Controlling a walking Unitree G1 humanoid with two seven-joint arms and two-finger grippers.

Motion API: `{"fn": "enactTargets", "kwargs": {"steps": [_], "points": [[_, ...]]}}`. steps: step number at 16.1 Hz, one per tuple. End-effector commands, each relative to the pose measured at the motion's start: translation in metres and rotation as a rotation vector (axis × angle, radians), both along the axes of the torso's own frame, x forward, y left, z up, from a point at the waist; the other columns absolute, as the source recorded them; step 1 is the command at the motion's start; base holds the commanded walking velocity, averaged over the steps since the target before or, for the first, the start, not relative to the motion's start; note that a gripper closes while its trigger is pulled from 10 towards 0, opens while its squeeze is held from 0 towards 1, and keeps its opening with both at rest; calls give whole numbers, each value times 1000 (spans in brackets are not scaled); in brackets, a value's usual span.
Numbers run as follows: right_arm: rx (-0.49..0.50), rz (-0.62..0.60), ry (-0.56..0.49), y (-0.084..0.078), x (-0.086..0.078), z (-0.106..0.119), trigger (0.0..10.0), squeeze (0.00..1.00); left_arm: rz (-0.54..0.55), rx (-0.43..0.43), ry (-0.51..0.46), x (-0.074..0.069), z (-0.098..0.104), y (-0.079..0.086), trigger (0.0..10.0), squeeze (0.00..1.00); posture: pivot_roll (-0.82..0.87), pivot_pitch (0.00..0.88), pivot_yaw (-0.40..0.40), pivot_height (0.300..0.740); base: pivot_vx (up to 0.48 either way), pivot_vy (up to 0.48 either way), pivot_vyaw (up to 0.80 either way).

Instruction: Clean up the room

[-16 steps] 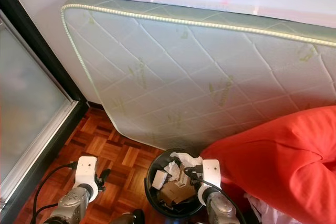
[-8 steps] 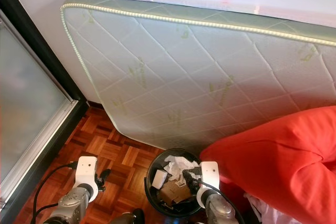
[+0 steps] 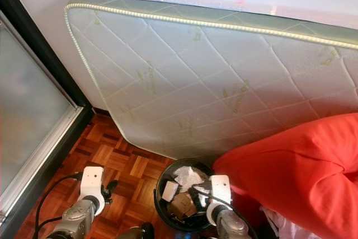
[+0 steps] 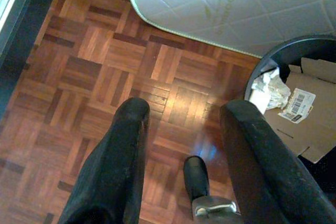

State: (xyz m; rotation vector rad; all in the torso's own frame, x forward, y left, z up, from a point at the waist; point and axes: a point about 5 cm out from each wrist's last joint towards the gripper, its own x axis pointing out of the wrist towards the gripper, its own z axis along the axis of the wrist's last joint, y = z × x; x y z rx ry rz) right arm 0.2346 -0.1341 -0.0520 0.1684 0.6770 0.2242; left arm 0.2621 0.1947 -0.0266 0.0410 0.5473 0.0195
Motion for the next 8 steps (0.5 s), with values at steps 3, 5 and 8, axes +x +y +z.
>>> {"fn": "enactTargets", "kwargs": {"steps": [3,5,8], "points": [[-33,32,-5,8,-4,-2,10000,204,-14,12,19,-4,-3,-1,10000,0,170,191,23,740,0,0,0],[-27,51,-15,14,-2,-1,10000,0,-16,12,18,-4,-3,-1,10000,0,169,192,24,740,0,0,0],[-37,45,-13,10,-2,-1,10000,0,-17,12,17,-3,-3,-1,10000,0,170,192,24,740,0,0,0]]}}
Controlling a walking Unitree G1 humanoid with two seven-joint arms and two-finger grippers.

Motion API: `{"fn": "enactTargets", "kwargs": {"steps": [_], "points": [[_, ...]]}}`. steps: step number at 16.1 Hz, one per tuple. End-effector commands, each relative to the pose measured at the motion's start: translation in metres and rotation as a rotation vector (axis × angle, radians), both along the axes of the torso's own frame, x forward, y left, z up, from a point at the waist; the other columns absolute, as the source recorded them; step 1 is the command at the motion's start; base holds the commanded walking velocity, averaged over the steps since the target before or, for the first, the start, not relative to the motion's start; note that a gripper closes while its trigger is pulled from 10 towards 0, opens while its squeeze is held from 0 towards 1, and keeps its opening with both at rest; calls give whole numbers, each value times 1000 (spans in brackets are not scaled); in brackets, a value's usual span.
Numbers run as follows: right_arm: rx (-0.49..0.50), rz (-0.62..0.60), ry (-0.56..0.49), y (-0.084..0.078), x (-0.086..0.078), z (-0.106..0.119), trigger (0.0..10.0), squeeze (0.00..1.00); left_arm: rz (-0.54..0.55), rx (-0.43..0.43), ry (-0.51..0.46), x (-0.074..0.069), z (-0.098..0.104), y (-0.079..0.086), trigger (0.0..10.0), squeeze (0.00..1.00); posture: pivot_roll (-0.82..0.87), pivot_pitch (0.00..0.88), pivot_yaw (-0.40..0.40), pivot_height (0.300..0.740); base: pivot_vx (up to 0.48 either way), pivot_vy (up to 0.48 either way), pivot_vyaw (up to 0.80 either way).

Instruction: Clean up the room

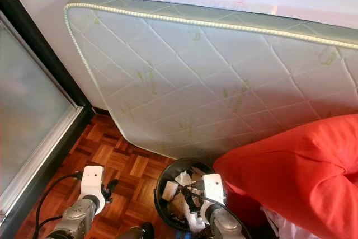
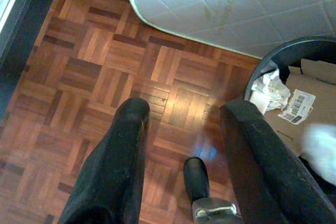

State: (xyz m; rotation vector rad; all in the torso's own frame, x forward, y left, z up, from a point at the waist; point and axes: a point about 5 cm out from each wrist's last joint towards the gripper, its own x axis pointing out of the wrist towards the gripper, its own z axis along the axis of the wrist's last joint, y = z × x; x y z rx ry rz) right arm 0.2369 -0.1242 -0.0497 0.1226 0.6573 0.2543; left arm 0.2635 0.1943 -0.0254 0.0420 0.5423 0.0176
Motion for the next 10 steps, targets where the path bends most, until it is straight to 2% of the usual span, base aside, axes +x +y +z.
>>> {"fn": "enactTargets", "kwargs": {"steps": [1,3,6,7,9,10], "points": [[-8,1,13,0,-5,-3,10000,0,-16,12,22,-4,-4,-1,10000,0,170,193,25,740,0,0,0],[-16,-3,14,-1,-5,-3,10000,0,-18,14,22,-4,-4,-1,10000,0,169,193,25,740,0,0,0],[-75,-93,27,-14,-4,-5,10000,0,-20,17,23,-4,-4,-1,10000,0,169,192,27,740,0,0,0],[-84,-207,43,-27,-5,-6,10000,0,-18,18,23,-4,-4,0,10000,0,169,190,28,740,0,0,0],[-96,-404,83,-65,-14,-9,10000,0,-15,19,24,-4,-4,0,10000,0,169,188,30,740,0,0,0],[-108,-457,105,-75,-19,-11,10000,0,-15,20,24,-4,-4,0,10000,0,166,187,31,740,0,0,0]]}}
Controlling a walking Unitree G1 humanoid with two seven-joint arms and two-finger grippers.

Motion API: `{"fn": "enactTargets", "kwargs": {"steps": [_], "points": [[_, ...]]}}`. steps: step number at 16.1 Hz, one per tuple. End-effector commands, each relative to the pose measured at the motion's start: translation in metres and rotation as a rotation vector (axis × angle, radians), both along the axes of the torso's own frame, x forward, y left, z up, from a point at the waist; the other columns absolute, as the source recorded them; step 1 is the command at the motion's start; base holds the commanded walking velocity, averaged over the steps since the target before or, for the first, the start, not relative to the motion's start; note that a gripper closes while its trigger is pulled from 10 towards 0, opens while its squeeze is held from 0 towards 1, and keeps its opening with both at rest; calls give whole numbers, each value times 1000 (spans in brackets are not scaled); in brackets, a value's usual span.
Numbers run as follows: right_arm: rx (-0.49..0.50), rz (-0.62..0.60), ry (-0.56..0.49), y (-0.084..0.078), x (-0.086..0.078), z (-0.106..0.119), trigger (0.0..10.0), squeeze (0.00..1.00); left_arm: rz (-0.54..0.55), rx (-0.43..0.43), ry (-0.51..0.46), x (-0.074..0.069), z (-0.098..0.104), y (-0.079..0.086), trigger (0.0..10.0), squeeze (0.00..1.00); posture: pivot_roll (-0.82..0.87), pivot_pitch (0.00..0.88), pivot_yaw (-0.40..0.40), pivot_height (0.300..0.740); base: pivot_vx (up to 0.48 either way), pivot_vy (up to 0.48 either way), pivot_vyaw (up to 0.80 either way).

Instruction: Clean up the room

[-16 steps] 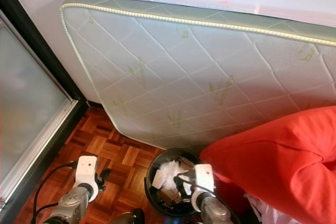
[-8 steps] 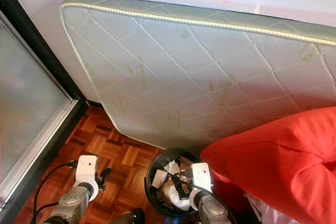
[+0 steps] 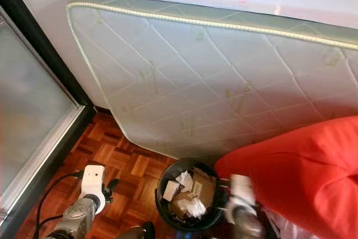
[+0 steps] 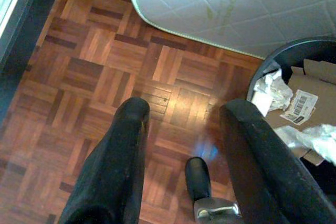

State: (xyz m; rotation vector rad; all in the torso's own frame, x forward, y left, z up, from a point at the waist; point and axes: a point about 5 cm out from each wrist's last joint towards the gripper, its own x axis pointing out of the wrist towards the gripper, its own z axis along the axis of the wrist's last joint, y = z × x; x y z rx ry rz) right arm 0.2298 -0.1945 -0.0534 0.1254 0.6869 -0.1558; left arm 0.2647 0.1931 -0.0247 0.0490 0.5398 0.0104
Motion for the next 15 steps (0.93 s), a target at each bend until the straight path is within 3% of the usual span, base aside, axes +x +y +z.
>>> {"fn": "enactTargets", "kwargs": {"steps": [1,5,7,9,15], "points": [[10,-115,72,-14,-20,-11,10000,0,-7,17,26,-5,-4,2,10000,0,163,185,33,740,0,0,0],[-40,-239,191,-43,-63,-27,10000,0,-6,25,33,-7,-5,5,10000,0,158,170,39,740,0,0,0],[-36,-268,218,-48,-76,-31,10000,0,1,29,43,-9,-6,8,10000,0,154,135,47,740,0,0,0],[-29,-258,205,-46,-73,-30,10000,0,5,32,49,-8,-6,10,10000,0,148,110,53,740,0,0,0],[1,-206,116,-30,-39,-18,10000,0,34,30,66,-5,-4,14,10000,0,140,0,49,740,0,0,0]]}}
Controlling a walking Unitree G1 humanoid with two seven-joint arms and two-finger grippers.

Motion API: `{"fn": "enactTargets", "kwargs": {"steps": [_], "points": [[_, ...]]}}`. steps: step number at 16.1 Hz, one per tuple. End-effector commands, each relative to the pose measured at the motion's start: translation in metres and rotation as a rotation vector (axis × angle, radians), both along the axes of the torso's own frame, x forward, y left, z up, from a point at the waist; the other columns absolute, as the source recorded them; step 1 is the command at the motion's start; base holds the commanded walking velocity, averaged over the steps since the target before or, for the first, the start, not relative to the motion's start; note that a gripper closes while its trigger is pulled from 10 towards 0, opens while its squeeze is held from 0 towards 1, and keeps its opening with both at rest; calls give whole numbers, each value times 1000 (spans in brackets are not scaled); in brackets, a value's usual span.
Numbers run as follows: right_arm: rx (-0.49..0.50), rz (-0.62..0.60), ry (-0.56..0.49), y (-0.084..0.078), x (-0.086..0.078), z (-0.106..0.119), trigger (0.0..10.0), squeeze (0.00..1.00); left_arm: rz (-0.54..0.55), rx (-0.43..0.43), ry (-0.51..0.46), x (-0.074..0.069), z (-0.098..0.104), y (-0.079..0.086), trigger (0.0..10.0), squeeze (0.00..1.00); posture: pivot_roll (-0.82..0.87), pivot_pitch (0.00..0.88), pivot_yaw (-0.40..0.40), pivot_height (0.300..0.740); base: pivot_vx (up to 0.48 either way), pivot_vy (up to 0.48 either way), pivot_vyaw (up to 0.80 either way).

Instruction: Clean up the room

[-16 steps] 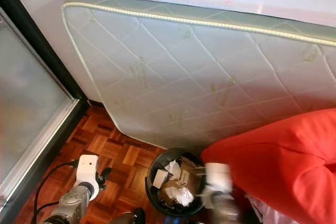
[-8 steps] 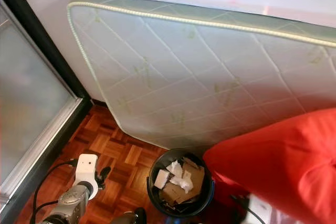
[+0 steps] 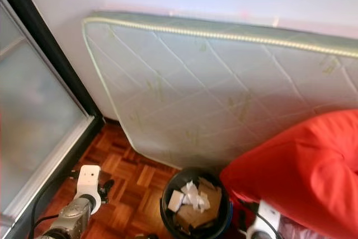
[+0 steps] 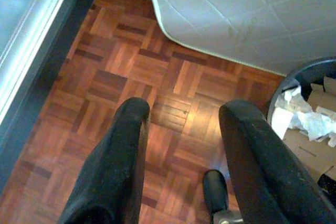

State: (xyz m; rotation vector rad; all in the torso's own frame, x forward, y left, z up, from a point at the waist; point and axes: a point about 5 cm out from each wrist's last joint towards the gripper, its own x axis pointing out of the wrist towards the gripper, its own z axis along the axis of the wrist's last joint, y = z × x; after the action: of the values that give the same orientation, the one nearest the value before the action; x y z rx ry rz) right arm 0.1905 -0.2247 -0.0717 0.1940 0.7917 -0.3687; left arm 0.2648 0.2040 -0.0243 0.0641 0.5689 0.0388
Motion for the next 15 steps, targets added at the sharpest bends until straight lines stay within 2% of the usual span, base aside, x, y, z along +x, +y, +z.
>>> {"fn": "enactTargets", "kwargs": {"steps": [1,3,10,15], "points": [[-3,15,-10,1,4,2,10000,0,12,5,35,-4,-4,3,10000,0,141,0,45,740,0,0,0],[-12,30,-20,0,9,5,10000,0,27,-16,31,-3,-4,-2,10000,0,135,0,24,740,0,0,0],[-39,10,-33,-20,9,10,10000,0,37,-66,32,1,-5,-22,10000,0,111,0,-23,740,0,0,0],[-6,-18,-20,-12,5,5,10000,0,54,-51,55,-5,-9,-14,10000,0,125,0,-20,740,0,0,0]]}}
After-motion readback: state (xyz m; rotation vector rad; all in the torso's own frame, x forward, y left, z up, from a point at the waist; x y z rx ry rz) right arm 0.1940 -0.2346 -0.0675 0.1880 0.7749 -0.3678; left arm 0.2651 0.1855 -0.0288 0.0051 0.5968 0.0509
